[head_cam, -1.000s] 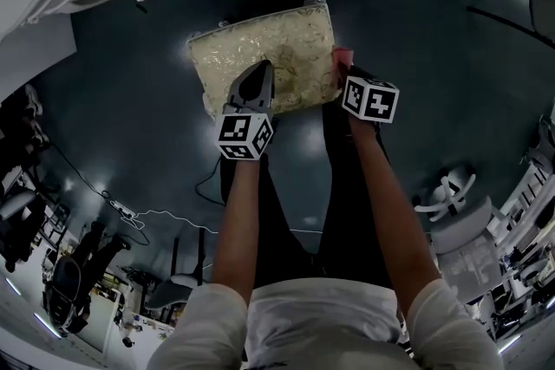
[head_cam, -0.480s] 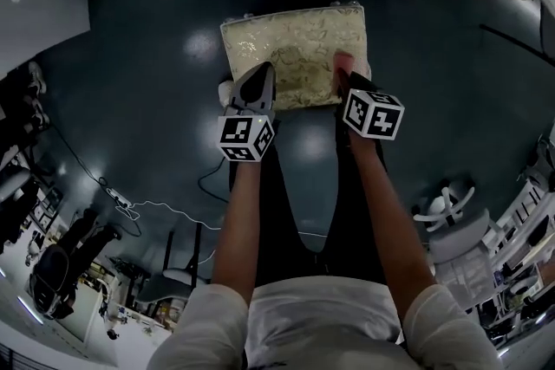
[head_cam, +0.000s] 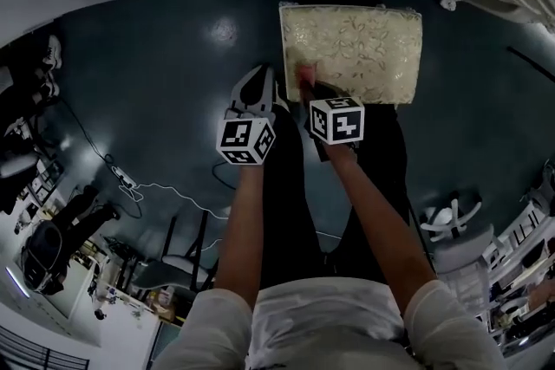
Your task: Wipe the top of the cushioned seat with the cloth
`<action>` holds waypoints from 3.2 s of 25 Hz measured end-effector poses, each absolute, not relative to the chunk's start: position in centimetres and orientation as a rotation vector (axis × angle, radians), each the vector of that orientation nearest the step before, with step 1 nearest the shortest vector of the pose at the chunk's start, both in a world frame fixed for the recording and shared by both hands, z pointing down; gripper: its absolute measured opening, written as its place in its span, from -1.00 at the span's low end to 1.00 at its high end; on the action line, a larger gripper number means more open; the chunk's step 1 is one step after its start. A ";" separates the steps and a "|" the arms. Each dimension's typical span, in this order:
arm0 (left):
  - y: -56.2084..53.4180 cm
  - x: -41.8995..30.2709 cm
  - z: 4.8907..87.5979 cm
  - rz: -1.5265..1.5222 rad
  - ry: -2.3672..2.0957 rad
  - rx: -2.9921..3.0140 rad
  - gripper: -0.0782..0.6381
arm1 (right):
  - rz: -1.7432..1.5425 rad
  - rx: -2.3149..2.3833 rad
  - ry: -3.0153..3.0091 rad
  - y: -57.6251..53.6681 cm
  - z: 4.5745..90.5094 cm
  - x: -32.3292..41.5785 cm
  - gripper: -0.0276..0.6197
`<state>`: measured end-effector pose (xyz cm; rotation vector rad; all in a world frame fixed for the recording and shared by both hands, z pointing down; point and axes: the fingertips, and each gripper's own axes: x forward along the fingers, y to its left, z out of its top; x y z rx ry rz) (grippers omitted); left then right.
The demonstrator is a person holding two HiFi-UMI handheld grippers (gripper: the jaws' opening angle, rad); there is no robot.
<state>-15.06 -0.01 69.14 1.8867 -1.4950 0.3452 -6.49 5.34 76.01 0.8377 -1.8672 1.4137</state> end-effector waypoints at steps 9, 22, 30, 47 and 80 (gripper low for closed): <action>2.0 -16.3 69.6 0.345 -1.481 1.869 -0.75 | 1.397 0.730 -1.826 8.0 78.8 -10.5 -0.82; -0.8 -8.4 69.1 0.362 -1.384 1.943 -0.75 | 1.403 0.858 -1.789 6.4 77.8 0.7 -0.82; -1.7 0.7 69.6 0.391 -1.249 2.009 -0.75 | 1.413 1.049 -1.692 5.1 77.9 12.5 -0.82; -0.8 4.7 68.4 0.354 -1.226 2.043 -0.75 | 1.381 1.323 -1.499 4.5 79.2 25.1 -0.82; -0.2 -8.7 69.6 0.346 -1.350 1.915 -0.75 | 1.400 0.477 -1.826 11.4 78.8 -3.5 -0.82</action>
